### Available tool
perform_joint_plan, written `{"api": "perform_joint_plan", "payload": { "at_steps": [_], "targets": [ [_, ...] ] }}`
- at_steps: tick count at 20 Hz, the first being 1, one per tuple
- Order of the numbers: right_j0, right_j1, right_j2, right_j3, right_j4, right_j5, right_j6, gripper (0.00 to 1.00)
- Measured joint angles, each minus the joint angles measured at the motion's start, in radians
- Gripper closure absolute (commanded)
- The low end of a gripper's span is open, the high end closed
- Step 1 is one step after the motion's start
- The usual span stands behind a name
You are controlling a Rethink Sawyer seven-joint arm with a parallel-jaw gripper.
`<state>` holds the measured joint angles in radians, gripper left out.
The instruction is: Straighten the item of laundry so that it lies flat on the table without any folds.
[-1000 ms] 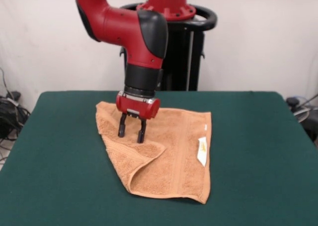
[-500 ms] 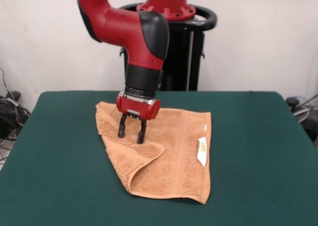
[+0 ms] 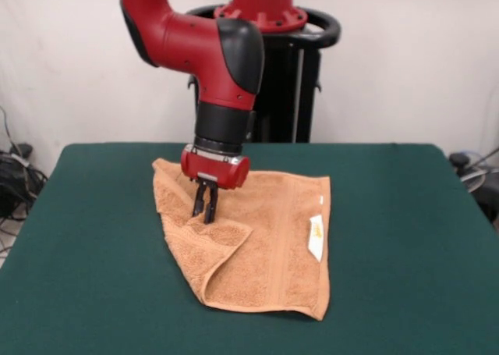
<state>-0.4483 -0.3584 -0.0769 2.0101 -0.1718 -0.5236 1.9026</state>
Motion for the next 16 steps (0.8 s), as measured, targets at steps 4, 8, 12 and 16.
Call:
{"api": "perform_joint_plan", "payload": {
  "at_steps": [4,8,12,16],
  "targets": [
    [0.0,0.0,0.0,0.0,0.0,0.0,0.0,1.0],
    [0.0,-0.001,0.0,0.0,0.0,0.001,0.0,1.0],
    [0.0,-0.004,0.0,0.0,-0.001,0.001,0.0,1.0],
    [0.0,-0.011,-0.001,0.0,-0.011,0.001,0.0,1.0]
  ]
}}
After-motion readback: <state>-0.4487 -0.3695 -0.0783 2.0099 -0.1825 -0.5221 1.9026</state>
